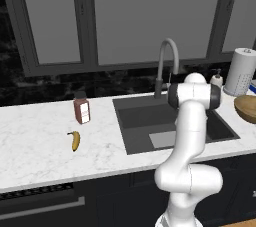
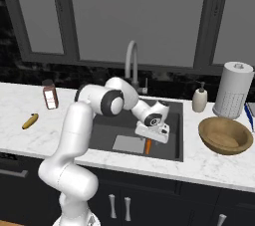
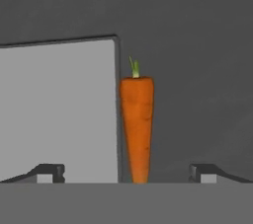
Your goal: Pick the carrot from the sink and place it in the bowl. Then pick the bowl and place it in the microwave. Then close the microwave door and press the start button.
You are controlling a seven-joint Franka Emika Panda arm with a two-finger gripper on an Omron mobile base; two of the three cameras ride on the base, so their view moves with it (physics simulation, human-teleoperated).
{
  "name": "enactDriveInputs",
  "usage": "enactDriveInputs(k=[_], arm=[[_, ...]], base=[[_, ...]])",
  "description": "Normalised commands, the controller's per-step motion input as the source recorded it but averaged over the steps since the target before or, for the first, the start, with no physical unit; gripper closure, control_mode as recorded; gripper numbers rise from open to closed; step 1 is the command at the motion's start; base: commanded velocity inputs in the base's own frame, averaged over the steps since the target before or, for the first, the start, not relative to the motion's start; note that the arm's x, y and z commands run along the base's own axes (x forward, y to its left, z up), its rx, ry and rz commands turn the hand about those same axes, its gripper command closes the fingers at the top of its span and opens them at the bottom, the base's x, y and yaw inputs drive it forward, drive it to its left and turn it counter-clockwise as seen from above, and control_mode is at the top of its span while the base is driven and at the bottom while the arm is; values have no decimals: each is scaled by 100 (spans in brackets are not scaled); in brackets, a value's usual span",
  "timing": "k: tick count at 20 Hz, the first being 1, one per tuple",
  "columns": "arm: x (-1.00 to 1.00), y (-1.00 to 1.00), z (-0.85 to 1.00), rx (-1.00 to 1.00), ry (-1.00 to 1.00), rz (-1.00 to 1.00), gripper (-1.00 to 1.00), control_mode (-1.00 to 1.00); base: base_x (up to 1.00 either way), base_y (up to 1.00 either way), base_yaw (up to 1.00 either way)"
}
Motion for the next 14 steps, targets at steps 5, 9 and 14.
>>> enactDriveInputs(k=[5,9,14], arm=[[27,0,-33,0,0,0,-100,-100],[29,0,-36,0,0,0,-100,-100],[28,-3,-31,0,0,0,-100,-100]], base=[[0,0,0],[0,0,0],[0,0,0]])
